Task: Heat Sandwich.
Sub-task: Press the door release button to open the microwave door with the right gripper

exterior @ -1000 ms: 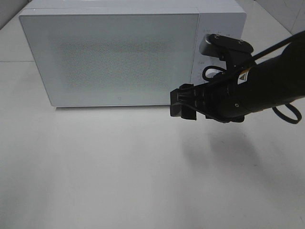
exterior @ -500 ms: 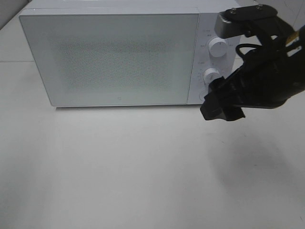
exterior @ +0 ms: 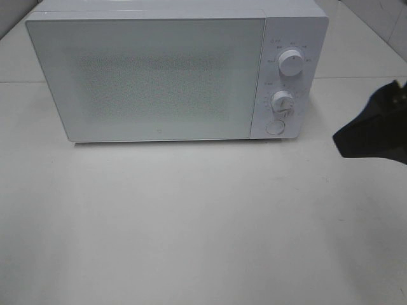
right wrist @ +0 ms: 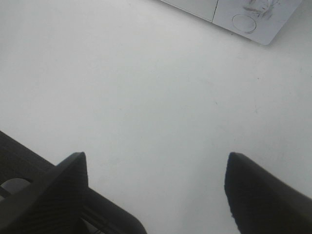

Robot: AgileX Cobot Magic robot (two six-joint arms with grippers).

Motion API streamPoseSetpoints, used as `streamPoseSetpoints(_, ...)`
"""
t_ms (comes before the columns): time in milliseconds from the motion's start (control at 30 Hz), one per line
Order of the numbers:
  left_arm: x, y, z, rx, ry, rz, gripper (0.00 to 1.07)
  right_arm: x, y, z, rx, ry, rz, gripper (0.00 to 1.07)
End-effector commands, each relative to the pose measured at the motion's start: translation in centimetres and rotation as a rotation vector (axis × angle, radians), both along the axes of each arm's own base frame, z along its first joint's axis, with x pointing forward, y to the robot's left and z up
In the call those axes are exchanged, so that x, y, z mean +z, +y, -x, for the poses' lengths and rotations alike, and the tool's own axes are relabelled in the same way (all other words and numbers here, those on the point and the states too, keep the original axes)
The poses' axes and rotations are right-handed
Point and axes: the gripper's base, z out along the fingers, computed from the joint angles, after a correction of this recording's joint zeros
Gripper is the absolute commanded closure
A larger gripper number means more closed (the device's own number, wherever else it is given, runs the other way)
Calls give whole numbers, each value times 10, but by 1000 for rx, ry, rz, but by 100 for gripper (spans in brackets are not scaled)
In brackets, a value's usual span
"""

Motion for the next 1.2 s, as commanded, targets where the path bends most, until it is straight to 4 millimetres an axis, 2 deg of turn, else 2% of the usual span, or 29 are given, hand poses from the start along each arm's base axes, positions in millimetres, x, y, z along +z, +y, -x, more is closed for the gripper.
streamPoseSetpoints(33,2,0,3,5,-38,10,3,11,-13,19,14,-35,10,31)
streamPoseSetpoints(133,2,0,3,5,-38,10,3,20,-28,41,9,-63,4,31)
streamPoseSetpoints(200,2,0,3,5,-38,10,3,21,-31,46,8,-68,5,31)
streamPoseSetpoints(300,2,0,3,5,-38,10,3,23,-44,66,-8,-106,-26,31)
streamPoseSetpoints(400,2,0,3,5,-38,10,3,21,-50,74,-36,-119,-40,31)
streamPoseSetpoints(467,2,0,3,5,-38,10,3,15,-62,84,-121,-147,-49,31)
streamPoseSetpoints(667,2,0,3,5,-38,10,3,3,-78,108,-264,-224,-69,31)
streamPoseSetpoints(967,2,0,3,5,-38,10,3,-20,-87,138,-398,-318,-67,31)
streamPoseSetpoints(1200,2,0,3,5,-38,10,3,-41,-88,149,-451,-357,-68,31)
